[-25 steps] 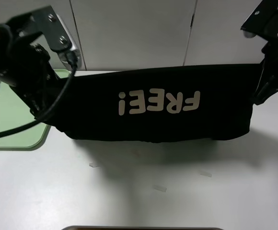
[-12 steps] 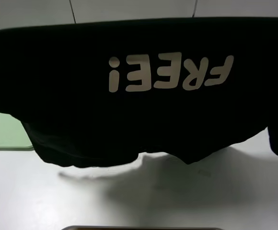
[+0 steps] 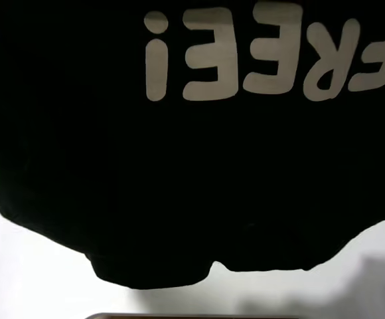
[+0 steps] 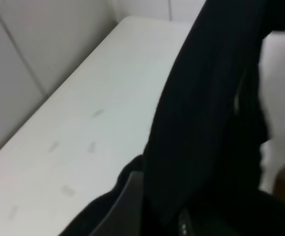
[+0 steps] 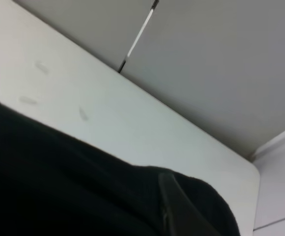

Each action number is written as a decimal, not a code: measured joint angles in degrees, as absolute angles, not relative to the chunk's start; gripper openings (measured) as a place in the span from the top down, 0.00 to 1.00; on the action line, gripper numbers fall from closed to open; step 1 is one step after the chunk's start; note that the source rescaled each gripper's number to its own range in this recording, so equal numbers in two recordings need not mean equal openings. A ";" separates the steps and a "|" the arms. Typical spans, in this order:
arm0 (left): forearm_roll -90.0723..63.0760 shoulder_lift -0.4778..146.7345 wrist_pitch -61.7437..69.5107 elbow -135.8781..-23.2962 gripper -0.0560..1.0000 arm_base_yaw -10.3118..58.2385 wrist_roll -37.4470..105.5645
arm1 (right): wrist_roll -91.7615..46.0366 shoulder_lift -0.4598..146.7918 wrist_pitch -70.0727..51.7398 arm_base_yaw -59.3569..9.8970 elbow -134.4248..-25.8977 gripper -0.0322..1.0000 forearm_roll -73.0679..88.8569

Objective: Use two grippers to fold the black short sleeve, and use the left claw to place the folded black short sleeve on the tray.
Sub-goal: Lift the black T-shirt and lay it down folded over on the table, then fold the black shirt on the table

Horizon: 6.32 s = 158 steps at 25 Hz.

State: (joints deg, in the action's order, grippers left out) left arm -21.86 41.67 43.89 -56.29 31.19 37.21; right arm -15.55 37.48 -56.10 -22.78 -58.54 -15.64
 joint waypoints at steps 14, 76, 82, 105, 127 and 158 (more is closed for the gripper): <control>15.66 72.58 34.06 -52.34 0.95 31.59 19.22 | -4.55 81.05 -46.27 -22.97 -58.54 0.97 -35.79; 48.46 81.92 24.06 -50.17 0.95 24.68 13.81 | -13.34 101.30 -29.05 -23.44 -68.83 0.97 -36.06; 48.54 82.66 22.23 -45.90 0.95 24.68 26.64 | -17.67 105.82 -28.82 -23.44 -68.90 0.97 -36.06; 62.59 97.49 20.03 -44.91 0.95 24.73 23.34 | -24.65 118.96 -30.44 -23.62 -69.14 0.97 -32.69; 38.25 91.16 35.12 -44.67 0.25 24.12 49.70 | -29.44 118.37 -38.39 -23.31 -69.21 0.00 -21.84; 37.67 48.54 32.54 -44.67 0.25 24.12 8.17 | -26.88 87.44 -44.28 -23.31 -69.16 0.00 -7.66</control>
State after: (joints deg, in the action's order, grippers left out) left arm 37.67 48.54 32.54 -44.67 24.12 8.17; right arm -26.88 87.44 -44.28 -23.31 -69.16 -7.66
